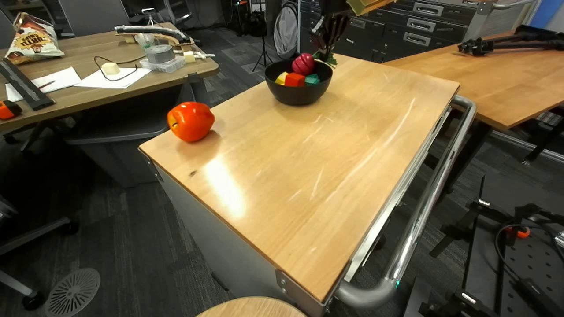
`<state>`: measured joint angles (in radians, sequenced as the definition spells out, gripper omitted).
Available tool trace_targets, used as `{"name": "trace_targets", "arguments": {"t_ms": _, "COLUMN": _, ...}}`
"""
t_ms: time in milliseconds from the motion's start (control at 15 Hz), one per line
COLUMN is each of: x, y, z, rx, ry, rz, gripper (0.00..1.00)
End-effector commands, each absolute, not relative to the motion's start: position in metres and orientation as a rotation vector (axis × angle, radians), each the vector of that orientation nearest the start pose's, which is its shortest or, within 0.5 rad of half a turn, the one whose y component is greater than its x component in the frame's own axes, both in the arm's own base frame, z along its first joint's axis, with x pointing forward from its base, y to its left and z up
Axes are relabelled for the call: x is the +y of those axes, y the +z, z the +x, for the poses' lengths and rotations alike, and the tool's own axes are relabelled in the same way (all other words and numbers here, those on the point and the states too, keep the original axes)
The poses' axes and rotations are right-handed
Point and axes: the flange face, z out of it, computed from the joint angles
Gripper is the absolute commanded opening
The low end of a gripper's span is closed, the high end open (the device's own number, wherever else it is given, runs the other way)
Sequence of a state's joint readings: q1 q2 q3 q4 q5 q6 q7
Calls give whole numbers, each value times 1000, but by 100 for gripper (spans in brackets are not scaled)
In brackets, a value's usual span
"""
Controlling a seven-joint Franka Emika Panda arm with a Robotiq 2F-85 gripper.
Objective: Remove the objects from the black bowl and put them on the table then move the apple to the right
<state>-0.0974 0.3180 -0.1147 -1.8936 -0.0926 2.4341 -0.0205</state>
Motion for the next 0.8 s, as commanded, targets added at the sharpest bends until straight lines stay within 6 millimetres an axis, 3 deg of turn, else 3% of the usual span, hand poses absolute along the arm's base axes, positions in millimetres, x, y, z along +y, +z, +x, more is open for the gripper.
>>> {"name": "trace_targets", "arguments": {"t_ms": 0, "x": -127, "y": 403, "z": 630, "rx": 200, "ry": -433, "rz": -3175, "gripper": 1}}
{"name": "trace_targets", "arguments": {"t_ms": 200, "x": -127, "y": 449, "z": 622, "rx": 210, "ry": -560, "rz": -3127, "gripper": 1}}
{"name": "trace_targets", "arguments": {"t_ms": 400, "x": -157, "y": 485, "z": 611, "rx": 337, "ry": -637, "rz": -3236, "gripper": 1}}
{"name": "trace_targets", "arguments": {"t_ms": 600, "x": -203, "y": 488, "z": 597, "rx": 519, "ry": -583, "rz": -3385, "gripper": 1}}
{"name": "trace_targets", "arguments": {"t_ms": 733, "x": -227, "y": 476, "z": 585, "rx": 619, "ry": -401, "rz": -3466, "gripper": 1}}
